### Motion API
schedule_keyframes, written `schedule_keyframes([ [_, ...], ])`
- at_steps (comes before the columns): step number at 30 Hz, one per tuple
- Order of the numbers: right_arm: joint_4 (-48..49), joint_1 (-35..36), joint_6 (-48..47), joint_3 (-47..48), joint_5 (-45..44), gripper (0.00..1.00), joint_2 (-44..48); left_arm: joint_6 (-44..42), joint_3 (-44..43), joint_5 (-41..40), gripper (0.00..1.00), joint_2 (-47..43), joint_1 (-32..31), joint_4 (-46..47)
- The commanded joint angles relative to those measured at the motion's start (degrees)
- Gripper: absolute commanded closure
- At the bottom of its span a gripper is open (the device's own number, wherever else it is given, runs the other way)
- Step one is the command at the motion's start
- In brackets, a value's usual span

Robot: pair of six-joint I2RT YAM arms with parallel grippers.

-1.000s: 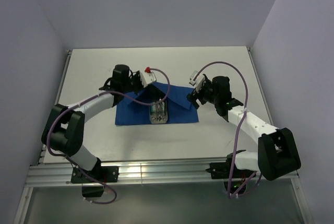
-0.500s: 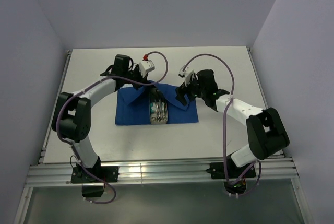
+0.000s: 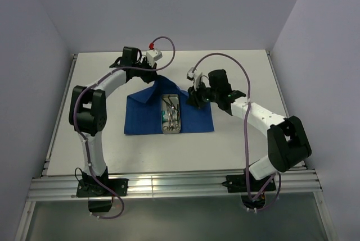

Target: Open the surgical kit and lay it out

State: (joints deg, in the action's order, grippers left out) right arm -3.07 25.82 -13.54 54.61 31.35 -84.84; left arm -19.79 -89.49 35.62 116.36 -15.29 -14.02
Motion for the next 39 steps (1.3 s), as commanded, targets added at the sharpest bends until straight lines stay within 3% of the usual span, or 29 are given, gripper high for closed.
schedule_keyframes([
  [1, -4.65, 1.07, 2.10, 5.94, 1.26, 0.69, -1.38, 2.91, -4.28, 1.30, 0.92, 2.64, 0.26, -0.48],
  [4, -6.68, 1.07, 4.13, 9.10, -0.49, 0.69, -4.10, 3.88, -6.22, -0.37, 0.84, 4.93, 0.43, 0.83],
  [7, -8.78, 1.07, 6.15, 12.53, -1.99, 0.70, -7.18, 5.72, -7.89, -1.78, 0.70, 6.77, 1.05, 2.68],
  [13, -14.85, 1.07, 9.50, 20.88, -3.41, 0.74, -14.82, 7.22, -14.73, -4.85, 0.68, 11.43, 2.19, 3.56],
  [15, -15.21, 1.07, 10.02, 22.02, -2.97, 0.74, -15.88, 7.05, -17.81, -5.20, 0.57, 13.45, 2.37, 2.34],
  [16, -15.47, 1.07, 10.20, 22.38, -2.88, 0.74, -16.32, 6.87, -19.13, -5.47, 0.47, 13.89, 2.37, 1.98],
  [24, -16.44, 0.98, 11.17, 21.42, -6.82, 0.72, -14.48, 10.81, -21.42, -9.59, 0.20, 17.06, 3.07, 4.60],
  [25, -16.27, 0.98, 11.69, 21.07, -7.96, 0.71, -13.87, 11.87, -21.77, -10.30, 0.11, 17.06, 3.68, 5.66],
  [27, -15.83, 0.55, 12.31, 20.63, -10.42, 0.71, -13.51, 15.56, -22.48, -12.05, 0.02, 16.62, 4.56, 9.16],
  [31, -16.78, -2.18, 15.54, 22.38, -12.54, 0.71, -15.35, 19.26, -26.85, -16.80, 0.01, 14.69, 8.07, 13.05],
  [35, -17.93, -5.16, 16.53, 24.49, -12.28, 0.70, -15.80, 21.03, -29.16, -16.38, 0.01, 9.53, 11.06, 10.43],
  [39, -21.53, -7.01, 14.77, 25.64, -12.72, 0.71, -14.83, 14.18, -19.96, -11.90, 0.10, -0.58, 12.39, 4.01],
])
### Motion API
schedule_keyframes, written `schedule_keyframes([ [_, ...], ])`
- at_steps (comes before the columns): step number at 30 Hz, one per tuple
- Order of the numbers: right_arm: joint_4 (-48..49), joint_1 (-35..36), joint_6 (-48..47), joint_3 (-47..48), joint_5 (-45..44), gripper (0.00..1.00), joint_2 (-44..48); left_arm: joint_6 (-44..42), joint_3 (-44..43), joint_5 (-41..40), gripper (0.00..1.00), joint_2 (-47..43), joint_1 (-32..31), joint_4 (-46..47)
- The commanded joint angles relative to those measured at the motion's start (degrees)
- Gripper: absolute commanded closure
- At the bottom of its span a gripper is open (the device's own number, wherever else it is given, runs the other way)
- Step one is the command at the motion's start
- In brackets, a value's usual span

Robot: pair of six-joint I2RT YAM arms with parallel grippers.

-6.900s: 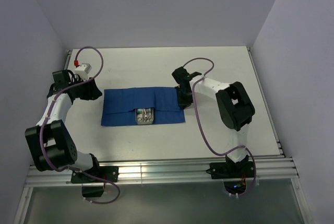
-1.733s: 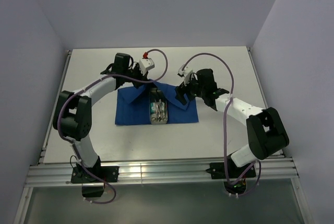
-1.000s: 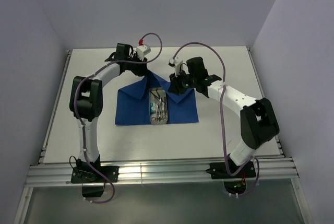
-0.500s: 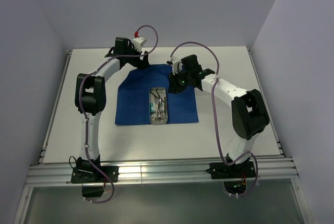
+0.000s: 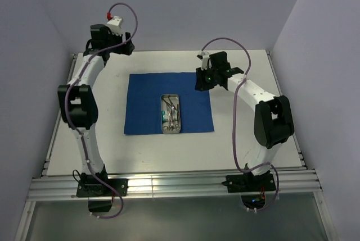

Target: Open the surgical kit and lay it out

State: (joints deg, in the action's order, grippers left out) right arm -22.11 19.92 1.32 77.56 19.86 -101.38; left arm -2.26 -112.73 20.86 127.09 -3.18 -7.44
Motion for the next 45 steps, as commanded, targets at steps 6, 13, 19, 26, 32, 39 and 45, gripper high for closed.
schedule_keyframes([
  [6, -14.07, -1.55, -3.78, 1.62, -0.26, 0.72, 3.13, -16.28, 23.41, 9.81, 0.24, -24.69, 0.10, -21.28],
  [13, -18.41, -1.90, 3.32, 3.48, -5.08, 0.72, -2.76, -12.07, 38.88, 9.02, 0.24, -31.90, 0.37, -21.03],
  [19, -21.66, -5.24, 6.06, -0.12, -2.63, 0.69, -3.30, -9.25, 42.05, 9.64, 0.23, -33.31, 0.37, -21.91],
  [26, -23.24, -7.62, 6.32, -8.20, -0.17, 0.56, 1.27, -9.25, 44.26, 8.76, 0.20, -35.41, 0.37, -22.09],
  [32, -21.93, -8.49, 6.32, -8.92, 0.80, 0.49, -1.00, -8.02, 44.70, 9.28, 0.19, -36.38, 0.37, -21.21],
  [39, -21.31, -8.67, 7.55, -8.48, 3.26, 0.59, -4.87, -8.46, 44.79, 8.41, 0.19, -36.47, 0.37, -21.03],
  [45, -20.96, -8.67, 7.64, -9.71, 3.87, 0.59, -6.02, -8.20, 44.88, 8.41, 0.18, -36.47, 0.37, -20.51],
])
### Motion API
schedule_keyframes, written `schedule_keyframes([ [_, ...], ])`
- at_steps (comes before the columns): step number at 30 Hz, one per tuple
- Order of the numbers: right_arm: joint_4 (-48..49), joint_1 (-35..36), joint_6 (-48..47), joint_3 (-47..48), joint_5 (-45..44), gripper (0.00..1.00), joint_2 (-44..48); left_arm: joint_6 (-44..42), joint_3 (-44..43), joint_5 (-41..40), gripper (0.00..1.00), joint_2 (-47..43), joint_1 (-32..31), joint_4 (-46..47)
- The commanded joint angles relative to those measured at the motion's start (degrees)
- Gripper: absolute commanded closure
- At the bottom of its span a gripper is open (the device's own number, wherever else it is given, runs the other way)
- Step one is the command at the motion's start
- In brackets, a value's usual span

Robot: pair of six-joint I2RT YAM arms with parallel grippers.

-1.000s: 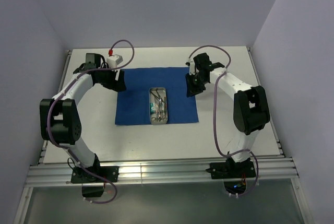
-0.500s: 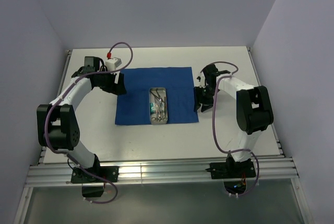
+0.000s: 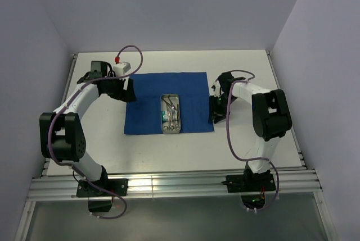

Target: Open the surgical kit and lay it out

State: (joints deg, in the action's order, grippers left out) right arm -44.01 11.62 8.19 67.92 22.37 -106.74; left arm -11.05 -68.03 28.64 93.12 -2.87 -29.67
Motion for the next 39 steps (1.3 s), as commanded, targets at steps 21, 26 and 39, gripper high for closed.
schedule_keyframes([
  [21, 0.24, -1.16, -0.89, -1.47, 1.01, 1.00, -1.37, -2.48, 1.85, -0.61, 0.19, -3.21, 0.06, 1.37],
  [26, -1.25, -3.17, -3.52, -2.97, 0.04, 1.00, -0.31, -7.40, 4.65, -0.96, 0.21, -4.26, -0.03, 1.02],
  [39, -2.22, -4.24, -4.67, 0.01, -1.01, 1.00, -3.12, -1.63, 10.20, -11.23, 0.33, -4.01, -5.38, 8.22],
])
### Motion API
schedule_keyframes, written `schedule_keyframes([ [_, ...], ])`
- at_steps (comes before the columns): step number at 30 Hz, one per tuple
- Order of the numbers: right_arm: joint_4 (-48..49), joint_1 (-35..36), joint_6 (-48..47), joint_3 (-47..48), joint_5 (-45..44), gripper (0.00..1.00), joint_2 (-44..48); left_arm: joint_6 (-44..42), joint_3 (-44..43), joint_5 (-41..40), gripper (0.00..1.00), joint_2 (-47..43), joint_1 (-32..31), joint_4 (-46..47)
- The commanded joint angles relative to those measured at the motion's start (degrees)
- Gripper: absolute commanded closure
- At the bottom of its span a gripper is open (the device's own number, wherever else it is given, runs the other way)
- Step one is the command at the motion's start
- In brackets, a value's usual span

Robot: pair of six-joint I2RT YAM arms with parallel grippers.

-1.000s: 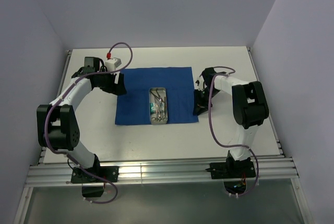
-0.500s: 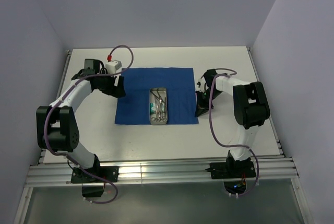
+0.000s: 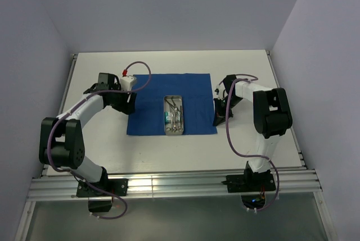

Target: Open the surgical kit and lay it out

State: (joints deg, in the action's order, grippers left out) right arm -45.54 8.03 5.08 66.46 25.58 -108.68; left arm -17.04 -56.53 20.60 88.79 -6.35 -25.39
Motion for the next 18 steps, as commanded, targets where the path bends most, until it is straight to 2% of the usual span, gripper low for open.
schedule_keyframes([
  [1, -0.69, -0.74, -1.57, 1.66, -4.23, 1.00, -1.35, 5.95, -1.65, -3.89, 0.34, 1.81, -2.17, 4.29],
  [6, -0.78, -0.65, -1.39, 2.80, -4.49, 1.00, -1.97, 11.67, -5.25, -6.97, 0.42, 6.91, -3.67, 2.19],
  [14, -0.78, -0.65, -1.39, 3.07, -4.58, 1.00, -2.94, 13.52, -9.29, -11.72, 0.51, 13.42, -4.29, 0.34],
  [18, -0.78, -0.65, -1.57, 1.75, -4.75, 1.00, -2.76, 13.17, -10.18, -12.16, 0.59, 15.18, -4.37, -0.54],
])
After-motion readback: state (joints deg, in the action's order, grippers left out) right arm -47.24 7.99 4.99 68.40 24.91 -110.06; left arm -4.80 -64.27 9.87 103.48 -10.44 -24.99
